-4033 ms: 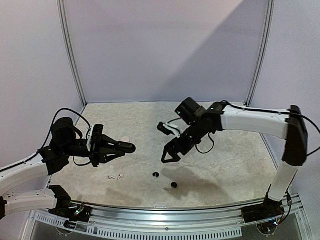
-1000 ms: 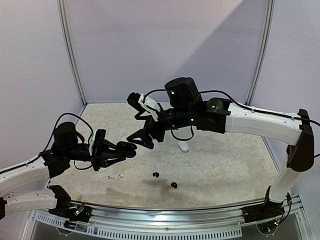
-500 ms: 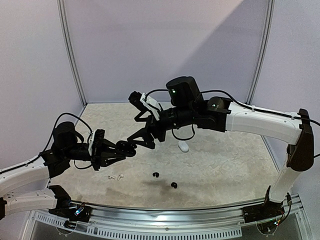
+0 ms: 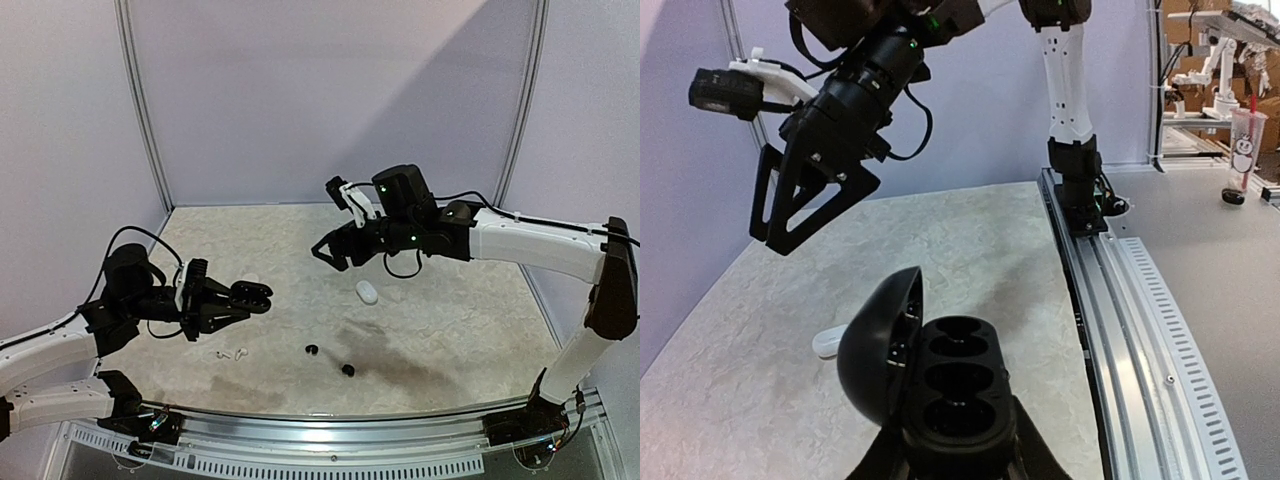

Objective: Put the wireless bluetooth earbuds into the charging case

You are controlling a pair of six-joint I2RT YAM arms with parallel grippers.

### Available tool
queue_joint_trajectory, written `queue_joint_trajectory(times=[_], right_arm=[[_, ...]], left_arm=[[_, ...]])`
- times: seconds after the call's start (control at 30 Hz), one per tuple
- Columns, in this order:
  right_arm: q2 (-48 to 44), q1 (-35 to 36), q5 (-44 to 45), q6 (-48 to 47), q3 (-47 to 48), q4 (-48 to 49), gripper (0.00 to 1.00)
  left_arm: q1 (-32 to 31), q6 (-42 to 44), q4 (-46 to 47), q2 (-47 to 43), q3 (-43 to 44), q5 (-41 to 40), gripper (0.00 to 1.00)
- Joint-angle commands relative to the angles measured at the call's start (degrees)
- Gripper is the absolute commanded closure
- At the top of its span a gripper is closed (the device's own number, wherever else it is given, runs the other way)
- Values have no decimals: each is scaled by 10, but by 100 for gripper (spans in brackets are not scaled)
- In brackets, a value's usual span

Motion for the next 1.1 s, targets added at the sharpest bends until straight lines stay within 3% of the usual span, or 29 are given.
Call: queue_joint_trajectory(times=[0.0, 0.1, 0.2, 0.4, 0.67, 1.07], right_arm=[[30, 4, 58, 5, 32, -64, 30], [109, 5, 35, 27, 111, -166, 47], [186, 7, -9, 52, 160, -223, 55], [233, 20, -36, 63, 151, -216, 56], [297, 39, -80, 22, 182, -280, 59], [335, 48, -107, 6, 201, -299, 67]], left_arm=[[-8, 1, -1, -10, -8, 0, 100], [-9, 3, -10, -15, -8, -3, 100], [-9, 3, -12, -19, -9, -6, 100], [-9, 16, -20, -27, -13, -4, 100], [-9, 25, -24, -28, -15, 3, 100], [-9, 29, -30, -31, -16, 0, 100]])
